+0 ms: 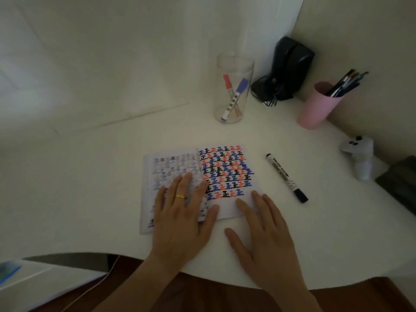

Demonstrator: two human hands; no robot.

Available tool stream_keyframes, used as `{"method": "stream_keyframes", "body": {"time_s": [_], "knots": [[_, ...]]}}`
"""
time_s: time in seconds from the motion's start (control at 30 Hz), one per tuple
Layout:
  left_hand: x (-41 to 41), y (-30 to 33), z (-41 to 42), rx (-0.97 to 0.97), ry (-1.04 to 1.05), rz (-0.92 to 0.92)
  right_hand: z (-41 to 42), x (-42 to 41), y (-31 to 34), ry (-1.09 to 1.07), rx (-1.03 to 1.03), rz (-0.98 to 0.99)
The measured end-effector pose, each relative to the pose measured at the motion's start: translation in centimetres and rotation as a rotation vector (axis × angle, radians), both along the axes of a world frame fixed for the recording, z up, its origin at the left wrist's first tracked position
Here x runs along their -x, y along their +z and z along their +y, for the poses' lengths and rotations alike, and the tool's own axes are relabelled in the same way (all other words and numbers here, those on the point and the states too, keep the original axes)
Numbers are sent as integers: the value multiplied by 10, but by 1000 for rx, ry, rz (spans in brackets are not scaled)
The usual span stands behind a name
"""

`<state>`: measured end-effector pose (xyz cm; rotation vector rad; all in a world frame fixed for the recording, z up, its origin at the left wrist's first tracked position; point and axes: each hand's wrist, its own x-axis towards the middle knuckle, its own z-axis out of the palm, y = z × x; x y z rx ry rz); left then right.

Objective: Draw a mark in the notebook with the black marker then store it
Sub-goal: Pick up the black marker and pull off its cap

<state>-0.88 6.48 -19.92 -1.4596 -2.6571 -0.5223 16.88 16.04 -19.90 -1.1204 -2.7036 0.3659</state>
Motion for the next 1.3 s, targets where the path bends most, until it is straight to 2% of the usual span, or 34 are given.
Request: {"method": "stream_keyframes", "body": {"time_s": [0.47,0.7,0.9,1.1,1.17,1.23,1.3], "knots": [[1,-12,5,-100,53,97,0,-2,-3,9,4,74],[-11,-4,-9,-50,108,16,-16,-11,-1,-78,-41,153],[-21,9,-21,-61,-85,26,-30,-15,13,-111,-44,152],[-10,0,-15,-79,-114,64,-17,-9,9,-72,-88,106],[-6,-5,-11,-74,-124,82,0,-8,11,-56,-146,105],[-2,-8,-8,-72,-127,110,23,-7,14,-98,-295,138],[-1,-11,-7,-84,-123,139,45,-2,16,-153,-388,93]]}}
